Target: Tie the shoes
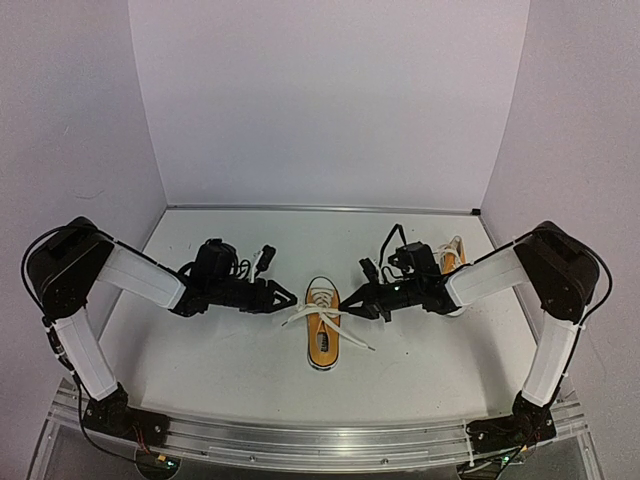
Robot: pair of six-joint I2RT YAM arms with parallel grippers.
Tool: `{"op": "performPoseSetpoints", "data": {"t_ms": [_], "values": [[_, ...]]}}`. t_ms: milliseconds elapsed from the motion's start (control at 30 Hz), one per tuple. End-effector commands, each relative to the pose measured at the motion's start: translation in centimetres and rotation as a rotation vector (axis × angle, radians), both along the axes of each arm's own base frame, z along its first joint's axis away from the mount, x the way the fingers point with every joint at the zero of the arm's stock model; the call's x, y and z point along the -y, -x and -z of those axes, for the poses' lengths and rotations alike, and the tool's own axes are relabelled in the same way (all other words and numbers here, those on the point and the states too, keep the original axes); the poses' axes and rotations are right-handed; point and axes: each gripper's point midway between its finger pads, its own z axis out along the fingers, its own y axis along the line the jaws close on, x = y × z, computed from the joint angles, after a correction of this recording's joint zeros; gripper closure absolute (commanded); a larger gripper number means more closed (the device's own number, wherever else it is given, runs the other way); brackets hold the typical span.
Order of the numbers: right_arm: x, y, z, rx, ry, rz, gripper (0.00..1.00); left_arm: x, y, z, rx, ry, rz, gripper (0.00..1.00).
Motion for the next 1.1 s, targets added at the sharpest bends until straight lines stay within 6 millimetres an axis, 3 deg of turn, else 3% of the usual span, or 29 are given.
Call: {"op": "performPoseSetpoints", "data": {"t_ms": [0,233,433,833,1067], "values": [[-0.7,-0.5,-1.7,0.052,-0.036,-0.010,1.00,1.4,-0.6,-1.5,0.021,0.079,0.029,0.54],[-0.6,-0.4,-1.8,0.057,-0.033,-0.007,1.00,2.0,-0.5,-1.1,-0.002,0.120,0.051,0.66],[-0.1,-0.2,-1.3,0.059,-0.009,0.005,1.00,1.7,-0.3,-1.4,0.007,0.132,0.045,1.00],[1.7,0.2,-0.7,0.070,0.060,0.049,1.00,-1.2,-1.4,-0.9,0.055,0.014,-0.085,1.00],[1.5,0.2,-1.5,0.079,0.042,0.026,1.00,-0.6,-1.4,-1.3,0.058,0.026,-0.057,1.00]]}}
